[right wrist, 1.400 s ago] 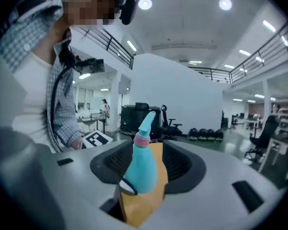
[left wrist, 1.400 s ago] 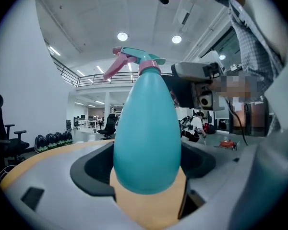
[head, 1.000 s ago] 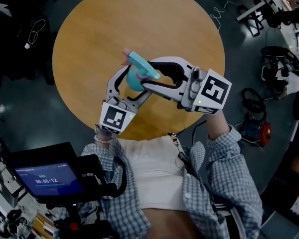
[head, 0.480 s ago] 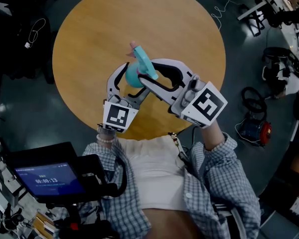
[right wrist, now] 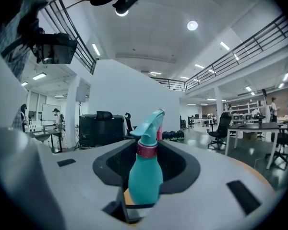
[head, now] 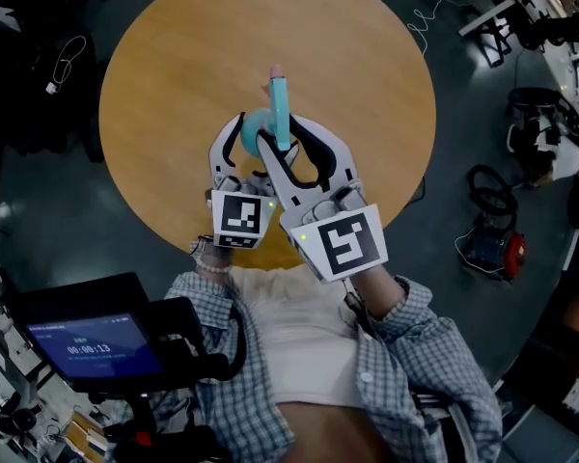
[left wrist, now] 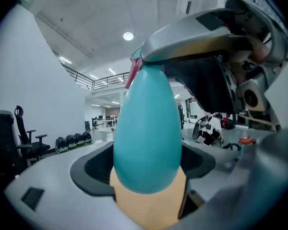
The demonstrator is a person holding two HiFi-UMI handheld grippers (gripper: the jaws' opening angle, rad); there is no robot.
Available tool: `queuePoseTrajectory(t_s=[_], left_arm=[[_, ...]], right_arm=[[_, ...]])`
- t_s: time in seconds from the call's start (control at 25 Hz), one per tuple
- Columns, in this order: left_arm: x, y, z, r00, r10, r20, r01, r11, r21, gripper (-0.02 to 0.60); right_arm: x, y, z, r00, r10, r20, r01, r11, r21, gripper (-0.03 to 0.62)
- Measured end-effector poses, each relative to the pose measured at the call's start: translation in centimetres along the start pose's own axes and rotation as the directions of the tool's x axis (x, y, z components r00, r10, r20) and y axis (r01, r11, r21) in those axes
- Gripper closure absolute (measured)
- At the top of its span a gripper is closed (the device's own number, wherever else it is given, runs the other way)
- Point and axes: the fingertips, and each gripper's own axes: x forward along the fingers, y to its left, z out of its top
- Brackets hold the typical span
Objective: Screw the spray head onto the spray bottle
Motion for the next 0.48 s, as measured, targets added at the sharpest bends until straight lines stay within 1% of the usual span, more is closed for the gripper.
queuePoseTrajectory(t_s=[0.08, 0.12, 0.2, 0.24, 0.36, 0.48], left_arm=[[-0.1, -0.2, 0.1, 1.000, -0.021, 0.012, 0.021, 1.000, -0.016, 0.172], [-0.2, -0.4, 0.2, 0.999, -0.042, 0.023, 0.042, 0.999, -0.023, 0.172], [-0.5, -0.6, 0.5, 0.994, -0.092, 0.050, 0.094, 0.995, -0.034, 0.172], [-0.7, -0.7, 0.7, 0.991, -0.118, 0.063, 0.120, 0.992, -0.034, 0.172], [-1.5, -1.3, 1.4, 0.974, -0.208, 0.094, 0.211, 0.977, -0.026, 0.172], [-2.1, -2.3, 2.0, 0.946, -0.303, 0.113, 0.307, 0.952, -0.017, 0.172]], right_arm=[[0.1, 0.2, -0.1, 1.000, 0.021, -0.006, -0.021, 1.000, -0.006, 0.467], [0.1, 0.3, 0.0, 0.999, 0.049, -0.006, -0.049, 0.999, -0.009, 0.465], [0.0, 0.7, 0.2, 0.990, 0.139, -0.003, -0.139, 0.990, -0.022, 0.465], [-0.3, 1.0, 0.4, 0.981, 0.194, -0.004, -0.194, 0.981, -0.028, 0.464], [-1.1, 1.4, 0.6, 0.936, 0.350, -0.018, -0.351, 0.936, -0.031, 0.464], [-2.0, 1.5, 0.9, 0.877, 0.480, -0.035, -0.481, 0.876, -0.038, 0.461]])
